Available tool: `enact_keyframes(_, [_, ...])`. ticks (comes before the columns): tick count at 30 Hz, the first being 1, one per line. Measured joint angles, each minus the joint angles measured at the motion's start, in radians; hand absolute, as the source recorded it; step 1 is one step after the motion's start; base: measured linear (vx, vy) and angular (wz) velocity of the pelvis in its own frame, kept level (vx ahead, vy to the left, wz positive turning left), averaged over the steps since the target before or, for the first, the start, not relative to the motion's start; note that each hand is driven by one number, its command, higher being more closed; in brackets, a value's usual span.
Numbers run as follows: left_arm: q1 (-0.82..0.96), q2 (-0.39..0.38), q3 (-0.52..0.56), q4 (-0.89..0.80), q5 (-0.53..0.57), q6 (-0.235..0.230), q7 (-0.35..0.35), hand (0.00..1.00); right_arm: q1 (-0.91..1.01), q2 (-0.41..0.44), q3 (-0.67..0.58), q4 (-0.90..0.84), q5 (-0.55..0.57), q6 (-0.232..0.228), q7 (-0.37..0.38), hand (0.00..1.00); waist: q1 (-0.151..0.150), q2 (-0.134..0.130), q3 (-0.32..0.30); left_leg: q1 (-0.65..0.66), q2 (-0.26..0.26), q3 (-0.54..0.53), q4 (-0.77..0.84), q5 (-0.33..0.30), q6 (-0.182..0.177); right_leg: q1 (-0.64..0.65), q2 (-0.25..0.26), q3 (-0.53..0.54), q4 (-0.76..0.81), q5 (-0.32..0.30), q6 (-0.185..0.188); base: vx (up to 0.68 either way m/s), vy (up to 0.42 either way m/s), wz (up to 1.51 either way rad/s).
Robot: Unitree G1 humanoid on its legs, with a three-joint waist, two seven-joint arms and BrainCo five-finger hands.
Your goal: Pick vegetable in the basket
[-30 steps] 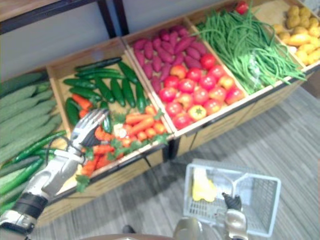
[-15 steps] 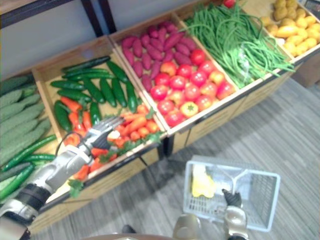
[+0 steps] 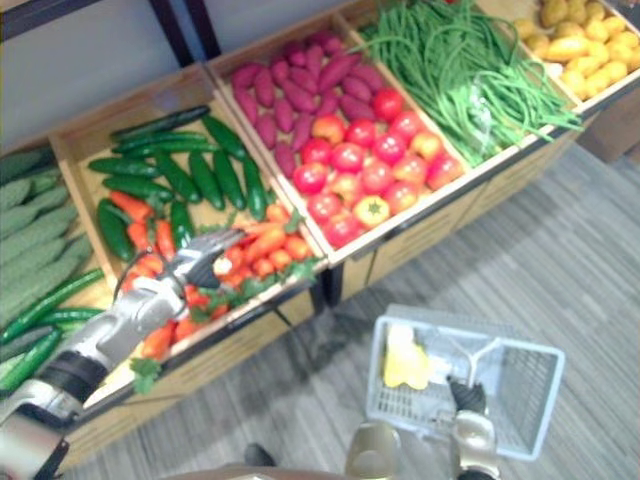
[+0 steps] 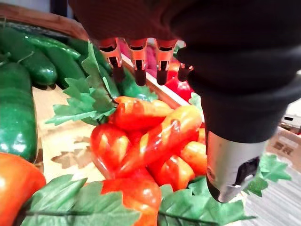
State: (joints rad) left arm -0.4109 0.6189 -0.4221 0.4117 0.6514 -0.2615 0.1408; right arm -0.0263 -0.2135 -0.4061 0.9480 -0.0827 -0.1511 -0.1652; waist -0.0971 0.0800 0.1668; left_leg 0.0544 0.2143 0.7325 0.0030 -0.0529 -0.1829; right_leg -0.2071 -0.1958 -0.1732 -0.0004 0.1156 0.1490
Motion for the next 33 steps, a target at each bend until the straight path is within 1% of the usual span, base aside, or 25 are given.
enact_keyframes(4, [-0.028,-0.047,0.031,0.036,0.003,0.029,0.012,0.0,0.0,0.002,-0.02,0.0,0.0,0.002,0.0,1.0,0.017,-0.002,0.007,-0.005,0.0,-0.002,0.0,0.0,0.0,-0.006,-0.001,-0.001,0.004,-0.001,-0.001,-0.04,-0.031,0.02])
enact_keyframes(6, [-0.033,-0.054,0.056,0.037,0.004,0.039,0.015,0.0,-0.008,0.002,-0.02,-0.005,0.0,0.002,0.0,1.0,0.019,-0.003,0.01,-0.028,0.001,-0.003,0.003,0.0,0.0,-0.032,-0.002,-0.001,0.011,-0.001,-0.001,-0.05,-0.046,0.02])
enact_keyframes(9, [-0.049,-0.073,0.06,0.061,0.004,0.055,0.015,0.0,-0.015,0.002,-0.02,-0.012,0.001,0.001,0.0,1.0,0.018,-0.005,0.022,-0.034,0.007,-0.002,0.01,0.0,0.0,-0.041,0.001,0.001,0.019,-0.003,-0.004,-0.03,-0.045,-0.02])
enact_keyframes(17, [-0.096,-0.086,0.067,0.079,0.004,0.067,0.015,0.0,-0.031,0.005,-0.02,-0.031,0.003,0.001,0.0,1.0,0.018,-0.013,0.05,-0.054,0.011,0.002,0.023,0.0,0.0,-0.069,0.002,0.009,0.024,-0.003,-0.004,-0.02,-0.03,-0.02])
enact_keyframes(21, [-0.112,-0.106,0.067,0.107,0.004,0.069,0.021,0.0,-0.045,0.005,-0.02,-0.032,0.003,0.001,-0.001,1.0,0.017,-0.016,0.056,-0.066,0.014,0.01,0.028,0.0,0.0,-0.089,0.005,0.02,0.036,-0.003,-0.004,-0.03,-0.026,-0.05])
enact_keyframes(24, [-0.129,-0.106,0.066,0.117,0.007,0.073,0.023,0.0,-0.056,0.007,-0.019,-0.032,0.003,0.001,-0.001,1.0,0.018,-0.025,0.065,-0.071,0.018,0.025,0.035,0.0,0.0,-0.102,0.009,0.032,0.036,-0.003,-0.004,-0.04,-0.034,-0.08])
enact_keyframes(27, [-0.149,-0.11,0.058,0.124,0.027,0.075,0.024,0.0,-0.059,0.009,-0.019,-0.037,0.003,0.0,-0.001,1.0,0.016,-0.026,0.073,-0.07,0.022,0.032,0.036,-0.001,-0.001,-0.108,0.012,0.042,0.036,-0.003,-0.004,-0.04,-0.036,-0.1])
enact_keyframes(29, [-0.168,-0.116,0.041,0.159,0.031,0.077,0.027,0.0,-0.06,0.01,-0.018,-0.038,0.004,0.0,-0.001,1.0,0.016,-0.026,0.074,-0.07,0.023,0.04,0.036,-0.002,-0.003,-0.112,0.015,0.047,0.036,-0.003,-0.004,-0.03,-0.029,-0.1])
enact_keyframes(30, [-0.177,-0.12,0.036,0.178,0.033,0.077,0.029,1.0,-0.06,0.012,-0.018,-0.041,0.004,0.0,-0.001,1.0,0.017,-0.027,0.074,-0.07,0.024,0.051,0.036,-0.003,-0.005,-0.119,0.017,0.053,0.037,-0.003,-0.004,-0.04,-0.03,-0.14])
enact_keyframes(33, [-0.189,-0.128,0.036,0.198,0.043,0.085,0.04,1.0,-0.06,0.014,-0.018,-0.051,0.005,0.0,-0.003,1.0,0.017,-0.026,0.078,-0.069,0.024,0.059,0.039,-0.003,-0.005,-0.124,0.019,0.063,0.038,-0.003,-0.004,-0.03,-0.028,-0.09])
